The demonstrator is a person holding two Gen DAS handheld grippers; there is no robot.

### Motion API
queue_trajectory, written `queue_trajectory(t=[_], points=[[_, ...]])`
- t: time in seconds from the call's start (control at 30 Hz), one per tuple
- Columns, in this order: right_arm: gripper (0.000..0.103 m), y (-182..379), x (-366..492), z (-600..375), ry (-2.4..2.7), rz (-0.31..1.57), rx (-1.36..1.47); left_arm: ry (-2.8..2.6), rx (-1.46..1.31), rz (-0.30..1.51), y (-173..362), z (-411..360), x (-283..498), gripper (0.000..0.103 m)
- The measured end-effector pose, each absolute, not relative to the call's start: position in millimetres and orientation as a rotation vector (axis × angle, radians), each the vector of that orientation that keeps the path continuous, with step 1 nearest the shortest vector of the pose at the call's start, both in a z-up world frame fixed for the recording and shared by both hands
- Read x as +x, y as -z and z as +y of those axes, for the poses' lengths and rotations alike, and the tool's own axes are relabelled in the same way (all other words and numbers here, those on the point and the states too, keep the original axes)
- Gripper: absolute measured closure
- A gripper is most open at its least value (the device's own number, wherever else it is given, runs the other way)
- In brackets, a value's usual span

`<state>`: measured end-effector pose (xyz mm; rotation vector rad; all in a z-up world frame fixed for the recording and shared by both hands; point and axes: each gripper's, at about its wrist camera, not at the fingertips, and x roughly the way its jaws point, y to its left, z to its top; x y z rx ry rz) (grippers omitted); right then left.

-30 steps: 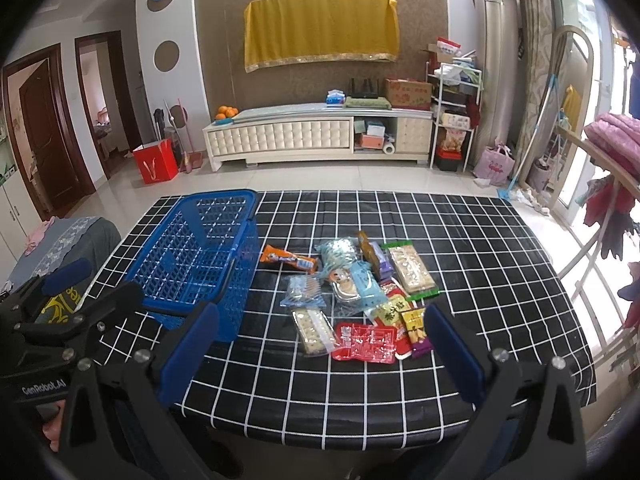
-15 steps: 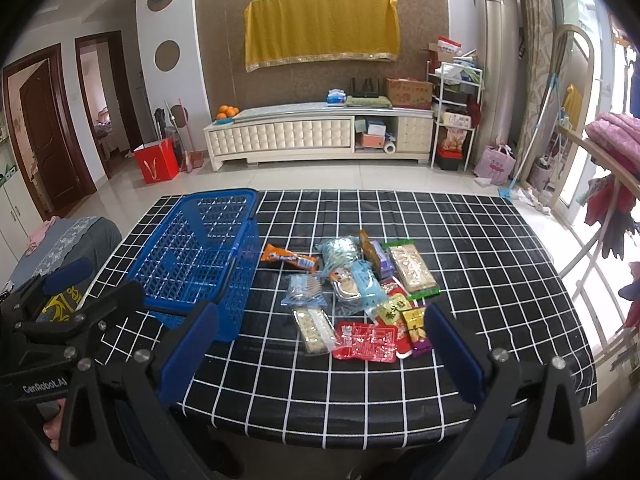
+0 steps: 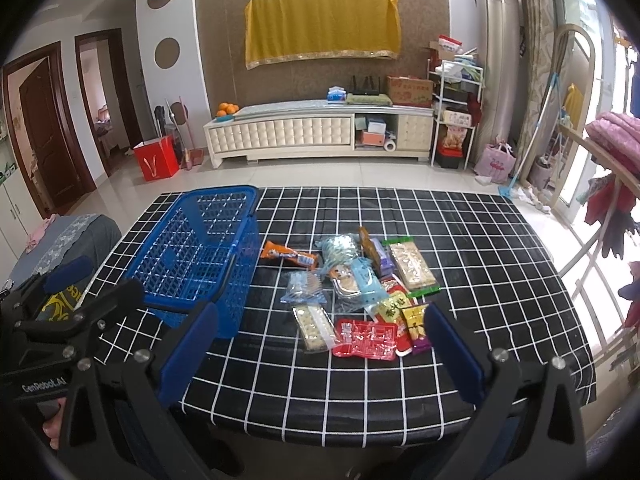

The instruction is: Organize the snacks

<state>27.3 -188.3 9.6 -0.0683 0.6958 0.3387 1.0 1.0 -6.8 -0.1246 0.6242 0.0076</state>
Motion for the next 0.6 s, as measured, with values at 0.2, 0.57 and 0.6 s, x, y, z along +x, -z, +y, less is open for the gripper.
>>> queue_trajectory(t=[0.2,0.57,0.6], points=[[0.000,-9,27,-190,-0.336,0.699,-0.066,-0.004,-0.126,0.624,5,2,1,0.000],[0.000,-21,34,-200,-0.329,0.675,-0.047,-0.002,-0.116,0.619,-8,1,11,0.000],[0.000,-23,36,-202,-0.315,0.667,-0.049,0.001,-0.116,0.617,-10,0,13,0.000]])
